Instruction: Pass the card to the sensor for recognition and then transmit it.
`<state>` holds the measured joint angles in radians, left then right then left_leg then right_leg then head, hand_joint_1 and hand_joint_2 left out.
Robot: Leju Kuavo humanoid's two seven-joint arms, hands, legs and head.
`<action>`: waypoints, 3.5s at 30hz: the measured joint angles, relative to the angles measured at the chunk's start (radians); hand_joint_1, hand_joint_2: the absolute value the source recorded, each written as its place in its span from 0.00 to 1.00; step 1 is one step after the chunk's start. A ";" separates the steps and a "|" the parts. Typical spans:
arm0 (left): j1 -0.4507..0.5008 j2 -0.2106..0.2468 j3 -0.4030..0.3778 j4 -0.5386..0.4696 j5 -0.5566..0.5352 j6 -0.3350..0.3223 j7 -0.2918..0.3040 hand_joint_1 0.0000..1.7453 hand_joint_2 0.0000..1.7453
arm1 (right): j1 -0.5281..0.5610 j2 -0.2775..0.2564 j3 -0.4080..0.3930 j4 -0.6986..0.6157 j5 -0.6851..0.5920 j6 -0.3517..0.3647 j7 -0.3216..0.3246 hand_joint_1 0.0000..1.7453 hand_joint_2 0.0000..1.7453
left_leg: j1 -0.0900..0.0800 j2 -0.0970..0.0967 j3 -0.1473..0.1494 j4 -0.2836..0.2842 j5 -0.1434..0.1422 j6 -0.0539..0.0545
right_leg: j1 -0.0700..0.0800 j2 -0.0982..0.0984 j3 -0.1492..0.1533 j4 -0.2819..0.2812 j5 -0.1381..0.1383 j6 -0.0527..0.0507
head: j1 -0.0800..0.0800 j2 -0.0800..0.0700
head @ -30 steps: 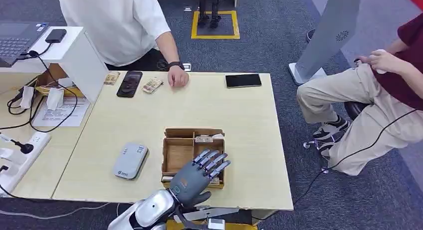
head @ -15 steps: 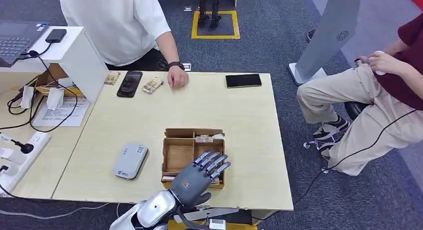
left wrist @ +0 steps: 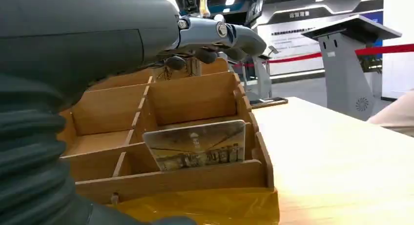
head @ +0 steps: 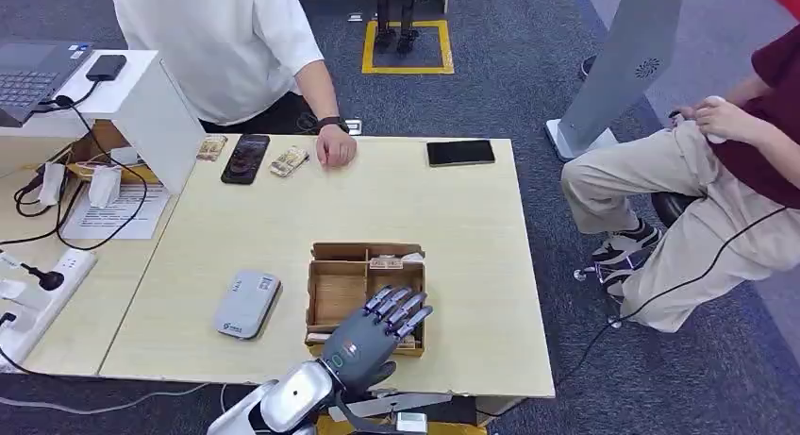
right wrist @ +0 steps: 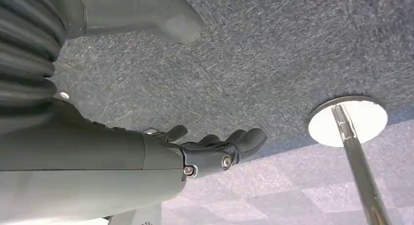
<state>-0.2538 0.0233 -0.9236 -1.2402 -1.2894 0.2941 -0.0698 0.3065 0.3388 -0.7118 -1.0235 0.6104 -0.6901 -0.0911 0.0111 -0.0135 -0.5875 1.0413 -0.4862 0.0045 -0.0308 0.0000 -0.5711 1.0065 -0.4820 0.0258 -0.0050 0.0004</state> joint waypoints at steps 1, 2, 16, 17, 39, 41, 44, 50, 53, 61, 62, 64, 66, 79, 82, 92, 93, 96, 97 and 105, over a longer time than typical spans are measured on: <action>0.000 -0.002 0.000 0.002 -0.003 0.003 0.002 0.97 1.00 | 0.000 0.000 0.000 0.000 0.000 0.000 -0.006 0.00 1.00 | 0.000 0.000 0.000 0.000 0.000 0.000 | 0.000 0.000 0.000 0.000 0.000 0.000 | 0.000 0.000; 0.001 -0.004 0.000 0.003 -0.004 0.008 0.005 1.00 1.00 | 0.000 0.000 0.000 0.000 -0.001 0.000 -0.013 0.00 1.00 | 0.000 0.000 0.000 0.000 0.000 0.000 | 0.000 0.000 0.000 0.000 0.000 0.000 | 0.000 0.000; 0.016 -0.008 0.000 0.004 -0.013 0.043 -0.002 1.00 1.00 | -0.004 0.000 -0.003 -0.003 -0.012 0.000 -0.015 0.00 1.00 | 0.000 0.000 0.000 0.000 0.000 0.000 | 0.000 0.000 0.000 0.000 0.000 0.000 | 0.000 0.000; 0.016 -0.008 0.000 0.004 -0.013 0.043 -0.002 1.00 1.00 | -0.004 0.000 -0.004 -0.002 -0.012 0.000 -0.015 0.00 1.00 | 0.000 0.000 0.000 0.000 0.000 0.000 | 0.000 -0.001 0.000 0.000 0.000 0.000 | 0.000 0.000; 0.080 -0.036 0.010 -0.008 0.092 0.279 -0.066 1.00 1.00 | -0.040 0.000 -0.086 0.060 -0.024 0.000 -0.103 0.00 1.00 | 0.000 -0.001 -0.001 0.000 0.000 0.000 | 0.000 -0.001 0.001 0.000 0.000 0.000 | 0.000 0.000; 0.107 -0.055 0.030 -0.031 0.174 0.347 -0.120 1.00 1.00 | -0.050 0.000 -0.110 0.073 -0.023 0.000 -0.124 0.00 1.00 | 0.000 -0.001 -0.001 0.000 0.000 0.000 | 0.000 -0.001 0.001 0.000 0.000 0.000 | 0.000 0.000; 0.144 -0.084 0.079 -0.071 0.351 0.393 -0.227 1.00 1.00 | -0.087 -0.002 -0.187 0.120 0.006 0.000 -0.192 0.00 1.00 | 0.000 -0.001 -0.001 0.000 0.000 0.000 | 0.000 -0.001 0.001 0.000 0.000 0.000 | 0.000 0.000; 0.184 -0.133 0.178 -0.118 0.463 0.402 -0.304 1.00 1.00 | -0.162 -0.005 -0.397 0.222 0.066 0.000 -0.282 0.00 1.00 | 0.000 -0.004 -0.001 0.000 0.000 0.000 | 0.000 -0.005 0.002 0.000 0.000 0.000 | 0.000 0.000; 0.191 -0.143 0.196 -0.126 0.510 0.402 -0.330 1.00 1.00 | -0.185 -0.007 -0.446 0.250 0.090 0.000 -0.319 0.00 1.00 | 0.000 -0.003 -0.001 0.000 0.000 0.000 | 0.000 -0.005 0.002 0.000 0.000 0.000 | 0.000 0.000; 0.195 -0.179 0.269 -0.145 0.734 0.398 -0.361 1.00 1.00 | -0.320 -0.003 -0.739 0.341 0.200 0.000 -0.424 0.00 1.00 | 0.000 -0.003 0.001 0.000 0.001 0.000 | 0.000 -0.005 0.002 0.000 0.000 0.000 | 0.000 0.000; 0.194 -0.184 0.278 -0.148 0.748 0.399 -0.362 1.00 1.00 | -0.330 -0.003 -0.757 0.346 0.195 0.000 -0.428 0.00 1.00 | 0.000 -0.003 0.001 0.000 0.001 0.000 | 0.000 -0.004 0.002 0.000 0.000 0.000 | 0.000 0.000; 0.187 -0.192 0.295 -0.150 0.766 0.399 -0.359 1.00 1.00 | -0.343 0.000 -0.784 0.355 0.192 0.000 -0.425 0.00 1.00 | 0.000 -0.003 0.000 0.000 0.001 0.000 | 0.000 -0.004 0.002 0.000 0.000 0.000 | 0.000 0.000; 0.177 -0.200 0.314 -0.150 0.782 0.401 -0.349 1.00 1.00 | -0.355 0.000 -0.800 0.360 0.195 0.000 -0.425 0.00 1.00 | 0.000 -0.003 0.000 0.000 0.001 0.000 | 0.000 -0.004 0.002 0.000 0.000 0.000 | 0.000 0.000; 0.083 -0.230 0.434 -0.146 0.770 0.391 -0.272 1.00 1.00 | -0.390 0.000 -0.830 0.383 0.204 0.000 -0.440 0.00 1.00 | 0.000 -0.003 0.000 0.000 0.001 0.000 | 0.000 -0.004 0.002 0.000 0.000 0.000 | 0.000 0.000; 0.065 -0.240 0.463 -0.142 0.772 0.389 -0.264 1.00 1.00 | -0.394 0.000 -0.830 0.385 0.206 0.000 -0.441 0.00 1.00 | 0.000 -0.003 0.000 0.000 0.001 0.000 | 0.000 -0.004 0.002 0.000 0.000 0.000 | 0.000 0.000; 0.054 -0.251 0.496 -0.138 0.770 0.387 -0.264 1.00 1.00 | -0.395 0.000 -0.830 0.388 0.206 0.000 -0.442 0.00 1.00 | 0.000 -0.003 0.000 0.000 0.001 0.000 | 0.000 -0.004 0.002 0.000 0.000 0.000 | 0.000 0.000; 0.054 -0.251 0.497 -0.138 0.770 0.387 -0.264 1.00 1.00 | -0.395 0.000 -0.830 0.389 0.205 0.000 -0.442 0.00 1.00 | 0.000 -0.003 0.000 0.000 0.001 0.000 | 0.000 -0.004 0.002 0.000 0.000 0.000 | 0.000 0.000; 0.052 -0.255 0.501 -0.135 0.766 0.387 -0.260 1.00 1.00 | -0.395 0.000 -0.830 0.389 0.209 0.000 -0.439 0.00 1.00 | 0.000 -0.003 0.000 0.000 0.001 0.000 | 0.000 -0.004 0.002 0.000 0.000 0.000 | 0.000 0.000; 0.047 -0.255 0.502 -0.132 0.766 0.388 -0.259 1.00 1.00 | -0.395 0.000 -0.830 0.389 0.211 0.000 -0.439 0.00 1.00 | 0.000 -0.003 0.000 0.000 0.001 0.000 | 0.000 -0.004 0.002 0.000 0.000 0.000 | 0.000 0.000; -0.121 -0.230 0.555 0.027 0.755 0.399 -0.226 1.00 1.00 | -0.399 0.000 -0.795 0.392 0.180 0.000 -0.406 0.00 1.00 | 0.000 -0.003 0.000 0.000 0.002 0.000 | 0.000 -0.004 0.002 0.001 0.001 -0.001 | 0.000 0.000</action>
<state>-0.3753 -0.2071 -0.3689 -1.2132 -0.5339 0.6935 -0.2957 -0.0927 0.3384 -1.5065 -0.6317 0.7901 -0.6901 -0.4967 0.0112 -0.0166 -0.5870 1.0411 -0.4840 0.0045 -0.0305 -0.0040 -0.5692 1.0072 -0.4809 0.0252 -0.0050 0.0004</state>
